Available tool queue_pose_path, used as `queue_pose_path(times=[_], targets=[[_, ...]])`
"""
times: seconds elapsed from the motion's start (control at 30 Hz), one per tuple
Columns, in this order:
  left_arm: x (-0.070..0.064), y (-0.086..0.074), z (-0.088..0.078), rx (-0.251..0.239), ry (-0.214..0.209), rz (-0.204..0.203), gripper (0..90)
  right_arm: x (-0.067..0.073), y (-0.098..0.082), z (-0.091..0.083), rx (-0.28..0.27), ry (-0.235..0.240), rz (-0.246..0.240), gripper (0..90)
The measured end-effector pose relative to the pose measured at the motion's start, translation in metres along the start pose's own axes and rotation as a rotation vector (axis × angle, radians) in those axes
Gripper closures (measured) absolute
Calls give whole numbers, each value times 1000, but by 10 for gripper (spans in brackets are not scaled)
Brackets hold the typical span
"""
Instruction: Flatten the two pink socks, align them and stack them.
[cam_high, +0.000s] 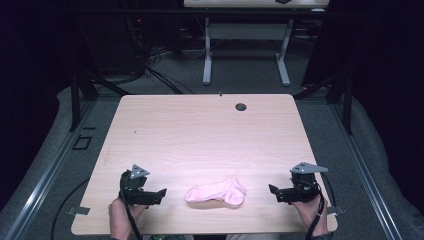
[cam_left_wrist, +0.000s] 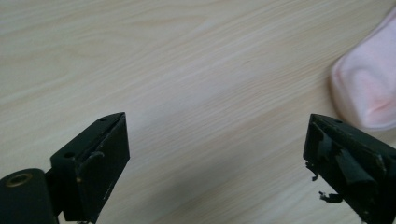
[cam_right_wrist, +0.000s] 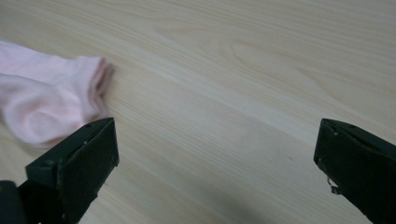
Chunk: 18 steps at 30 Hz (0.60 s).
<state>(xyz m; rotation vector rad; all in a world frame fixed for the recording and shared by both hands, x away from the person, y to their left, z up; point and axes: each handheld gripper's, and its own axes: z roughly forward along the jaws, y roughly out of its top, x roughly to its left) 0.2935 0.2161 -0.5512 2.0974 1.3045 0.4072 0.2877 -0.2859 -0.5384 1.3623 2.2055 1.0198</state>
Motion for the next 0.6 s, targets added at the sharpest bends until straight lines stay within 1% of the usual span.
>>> queue_pose_path(times=[0.07, 0.1, 0.17, 0.23, 0.33, 0.37, 0.4, 0.47, 0.5, 0.53, 0.6], targets=[[6, -7, 5, 10, 12, -19, 40, -9, -7, 2, 16, -20, 17, 0], [9, -10, 9, 13, 19, -25, 29, -12, -11, 4, 13, -28, 30, 0], [12, -15, 13, 10, 28, -39, 15, -18, -18, 10, 28, -39, 51, 0], [15, -19, 17, 8, 36, -46, 2, -22, -22, 14, 37, -46, 56, 0], [17, -24, 21, 4, 54, -46, 2, -26, -27, 19, 46, -60, 59, 0], [18, -25, 22, -5, 64, -43, 2, -27, -29, 21, 45, -72, 61, 0], [18, -25, 22, -8, 68, -43, 1, -27, -30, 22, 52, -75, 59, 0], [19, -25, 22, -15, 72, -40, 1, -28, -32, 25, 46, -77, 69, 0], [19, -25, 23, -17, 79, -34, 1, -29, -33, 26, 44, -74, 66, 0], [19, -25, 23, -18, 81, -33, 0, -29, -34, 28, 53, -76, 71, 0], [18, -26, 25, -26, 94, -26, 0, -29, -35, 29, 44, -84, 66, 0]])
